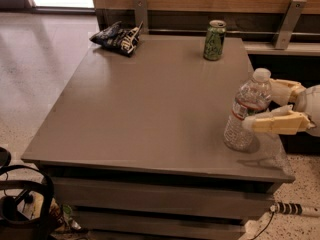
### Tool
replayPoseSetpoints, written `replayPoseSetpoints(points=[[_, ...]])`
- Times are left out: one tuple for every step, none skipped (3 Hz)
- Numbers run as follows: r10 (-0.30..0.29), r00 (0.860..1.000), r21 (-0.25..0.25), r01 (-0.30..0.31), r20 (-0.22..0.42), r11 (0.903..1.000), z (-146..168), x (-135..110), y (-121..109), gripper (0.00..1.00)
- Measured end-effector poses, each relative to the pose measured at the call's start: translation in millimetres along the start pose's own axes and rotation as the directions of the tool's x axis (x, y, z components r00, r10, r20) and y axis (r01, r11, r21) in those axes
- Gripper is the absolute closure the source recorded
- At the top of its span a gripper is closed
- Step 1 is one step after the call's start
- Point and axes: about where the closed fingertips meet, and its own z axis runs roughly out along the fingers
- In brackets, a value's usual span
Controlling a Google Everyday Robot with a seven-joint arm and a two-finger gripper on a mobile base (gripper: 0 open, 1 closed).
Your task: Move water bottle near blue chip bag
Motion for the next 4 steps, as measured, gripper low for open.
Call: replayPoseSetpoints(points=[[-0.002, 1.0, -0.004, 0.002, 0.0, 1.0, 2.3, -1.3, 0.9, 0.49], [-0.005, 1.0, -0.01, 0.005, 0.0, 0.9999, 5.2, -3.0, 2.1, 0.8], [-0.007, 1.0, -0.014, 0.007, 0.0, 0.9999, 7.0, -4.0, 2.8, 1.0], [-0.007, 1.0, -0.015, 0.007, 0.0, 0.9999, 7.5, -4.3, 3.0, 1.0]])
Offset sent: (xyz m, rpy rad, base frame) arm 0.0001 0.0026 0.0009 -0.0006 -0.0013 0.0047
